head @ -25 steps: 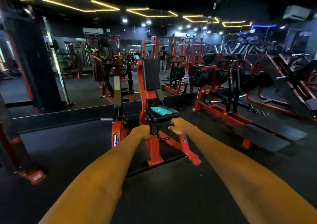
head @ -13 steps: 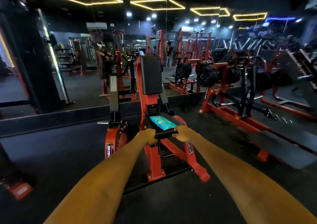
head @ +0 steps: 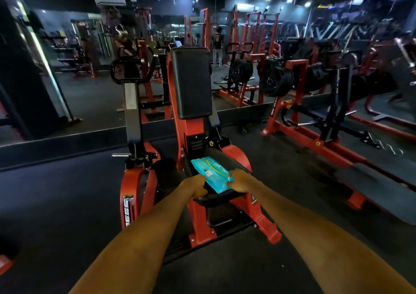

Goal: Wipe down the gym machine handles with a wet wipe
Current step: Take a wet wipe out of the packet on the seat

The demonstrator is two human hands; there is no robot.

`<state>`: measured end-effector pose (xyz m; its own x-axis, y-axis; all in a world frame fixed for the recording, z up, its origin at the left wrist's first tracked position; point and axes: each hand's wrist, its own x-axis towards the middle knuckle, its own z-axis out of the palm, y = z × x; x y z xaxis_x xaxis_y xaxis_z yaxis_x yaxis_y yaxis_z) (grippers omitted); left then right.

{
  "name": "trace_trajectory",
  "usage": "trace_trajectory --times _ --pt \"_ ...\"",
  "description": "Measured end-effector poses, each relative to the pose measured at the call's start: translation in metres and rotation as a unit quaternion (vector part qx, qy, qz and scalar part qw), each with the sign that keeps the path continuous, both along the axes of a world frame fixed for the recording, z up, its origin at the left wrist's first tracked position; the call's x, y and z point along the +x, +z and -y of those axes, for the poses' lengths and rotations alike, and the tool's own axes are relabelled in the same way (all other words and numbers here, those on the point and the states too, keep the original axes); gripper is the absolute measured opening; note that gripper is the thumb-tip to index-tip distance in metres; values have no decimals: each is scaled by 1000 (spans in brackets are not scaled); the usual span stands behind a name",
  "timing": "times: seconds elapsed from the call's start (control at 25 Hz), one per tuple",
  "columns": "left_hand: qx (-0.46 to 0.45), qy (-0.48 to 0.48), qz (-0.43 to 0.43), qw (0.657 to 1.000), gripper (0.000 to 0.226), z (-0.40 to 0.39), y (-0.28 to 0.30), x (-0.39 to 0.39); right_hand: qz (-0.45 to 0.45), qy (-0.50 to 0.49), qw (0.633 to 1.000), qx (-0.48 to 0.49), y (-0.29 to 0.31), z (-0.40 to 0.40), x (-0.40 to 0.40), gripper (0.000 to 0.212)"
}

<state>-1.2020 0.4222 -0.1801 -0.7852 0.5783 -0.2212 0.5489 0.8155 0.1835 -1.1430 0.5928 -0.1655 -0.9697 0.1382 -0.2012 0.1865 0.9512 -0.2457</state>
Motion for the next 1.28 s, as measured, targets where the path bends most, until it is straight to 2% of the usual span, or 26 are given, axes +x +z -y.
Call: trace_trajectory --times 0.12,0.24,0.36,0.44,0.52,0.56,0.64,0.72,0.8,0.84,0.92,1.0,1.08,1.16,1.28 --pt "19 -12 -2 1000 53 -11 -15 -44 16 -51 998 -27 -17 -4 -42 63" --pt "40 -33 -11 999 50 -21 -30 -76 44 -74 995 -43 -37 -4 -72 87" --pt "20 -84 -29 996 54 -33 -41 -102 32 -99 993 -63 -49 -12 -94 93" --pt "30 -98 -48 994 58 -42 -44 -121 53 -118 984 -120 -50 -27 -111 89" --pt "30 -98 -59 993 63 -49 -42 -138 88 -98 978 -161 -45 -43 -130 67" --pt "26 -94 -65 993 65 -52 -40 -146 103 -78 977 -168 -42 -49 -140 56" --pt "23 -83 -66 994 71 -56 -37 -163 120 -32 980 -153 -31 -60 -161 49" --pt "28 -76 -66 995 75 -58 -31 -175 96 19 990 -100 -23 -67 -179 59" --pt "29 -56 -107 992 71 -59 -25 -187 51 66 995 -58 -19 -74 -195 69" --pt "34 -43 -139 989 66 -60 -22 -191 25 83 996 -36 -18 -77 -200 66" --pt "68 -34 -183 980 52 -62 -20 -197 -32 106 994 20 -16 -82 -203 46" --pt "92 -55 -189 976 38 -61 -24 -195 -90 136 984 71 -20 -84 -199 35" --pt "119 -79 -184 972 30 -56 -38 -189 -125 175 974 76 -35 -86 -189 37" --pt "151 -88 -156 972 28 -50 -50 -177 -122 210 968 58 -54 -90 -176 42" --pt "166 -96 -121 974 33 -42 -70 -163 -122 247 961 36 -76 -93 -164 47"
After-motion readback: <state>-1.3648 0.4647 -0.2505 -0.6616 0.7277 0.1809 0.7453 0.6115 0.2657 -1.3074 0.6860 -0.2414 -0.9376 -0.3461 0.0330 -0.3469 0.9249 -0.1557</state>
